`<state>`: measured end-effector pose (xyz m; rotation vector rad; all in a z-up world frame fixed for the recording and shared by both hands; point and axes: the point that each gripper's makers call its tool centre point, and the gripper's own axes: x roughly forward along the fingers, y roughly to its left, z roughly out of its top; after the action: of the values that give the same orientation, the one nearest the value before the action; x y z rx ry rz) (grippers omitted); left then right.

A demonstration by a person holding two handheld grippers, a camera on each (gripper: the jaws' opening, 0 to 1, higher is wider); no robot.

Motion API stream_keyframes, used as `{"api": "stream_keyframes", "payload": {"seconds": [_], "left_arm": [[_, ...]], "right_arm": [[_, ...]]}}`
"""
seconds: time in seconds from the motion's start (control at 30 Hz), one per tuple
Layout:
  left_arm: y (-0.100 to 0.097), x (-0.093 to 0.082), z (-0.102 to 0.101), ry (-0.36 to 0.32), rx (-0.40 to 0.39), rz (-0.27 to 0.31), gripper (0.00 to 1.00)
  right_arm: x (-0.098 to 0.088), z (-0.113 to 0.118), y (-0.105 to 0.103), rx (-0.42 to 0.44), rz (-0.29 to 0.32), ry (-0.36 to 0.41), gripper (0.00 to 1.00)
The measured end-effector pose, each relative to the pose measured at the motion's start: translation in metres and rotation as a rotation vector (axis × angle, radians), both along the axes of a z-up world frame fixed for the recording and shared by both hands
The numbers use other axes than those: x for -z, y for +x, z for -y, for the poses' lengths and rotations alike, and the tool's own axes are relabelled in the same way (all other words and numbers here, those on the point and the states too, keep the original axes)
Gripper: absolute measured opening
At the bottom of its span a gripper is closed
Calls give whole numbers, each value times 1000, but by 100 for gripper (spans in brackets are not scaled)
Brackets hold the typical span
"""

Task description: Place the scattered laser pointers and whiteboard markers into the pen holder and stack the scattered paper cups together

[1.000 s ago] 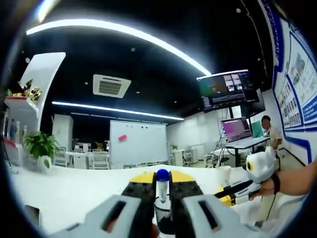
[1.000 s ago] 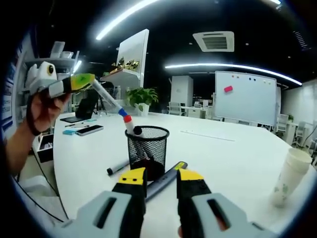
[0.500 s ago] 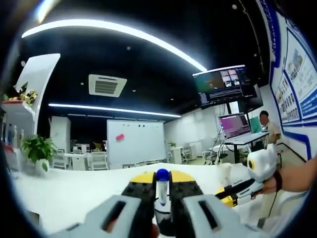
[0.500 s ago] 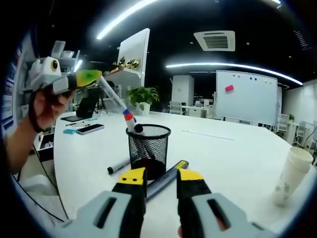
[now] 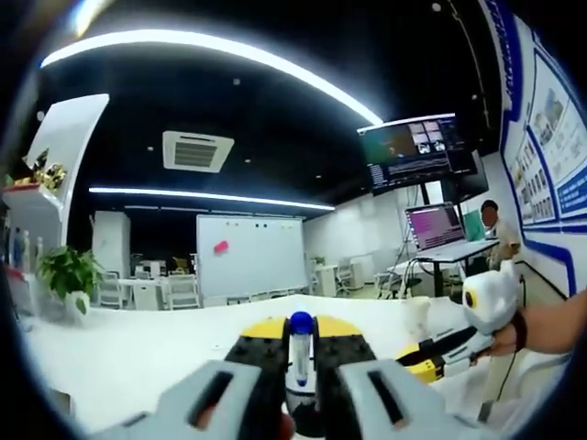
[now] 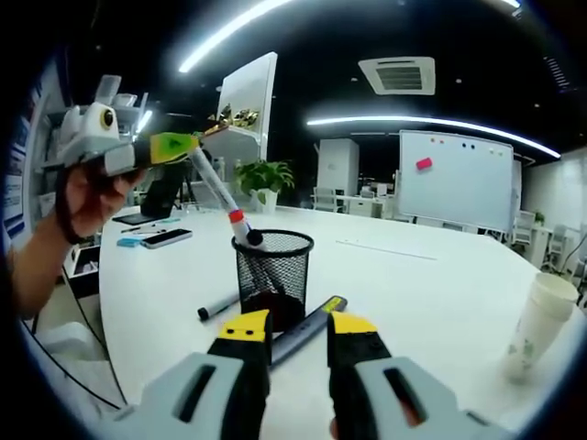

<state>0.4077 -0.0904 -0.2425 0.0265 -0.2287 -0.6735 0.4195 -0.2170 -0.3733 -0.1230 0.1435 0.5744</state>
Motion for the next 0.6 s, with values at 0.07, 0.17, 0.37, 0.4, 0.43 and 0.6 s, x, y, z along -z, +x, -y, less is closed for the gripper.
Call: {"api": "stream_keyframes", "payload": {"seconds": [0.07,0.17,0.37,0.4,0.43,0.6], "left_arm": [[0,1,2,6,3,-2,11],[2,2,4,9,7,-5,11],[6,5,8,12,13,-15,11],[6,6,8,13,12,-17,11],[7,7,9,13,12,-19,11],[15,15,9,26,3,-32,11]], "right_arm": [[0,1,1,0,0,-2,24],[-1,1,0,-1,1,-4,24],[-1,2,1,-1,2,-5,24],[0,1,0,-2,1,-6,24],[1,1,0,-2,0,-6,24],[2,0,-1,-2,-3,0,24]]}}
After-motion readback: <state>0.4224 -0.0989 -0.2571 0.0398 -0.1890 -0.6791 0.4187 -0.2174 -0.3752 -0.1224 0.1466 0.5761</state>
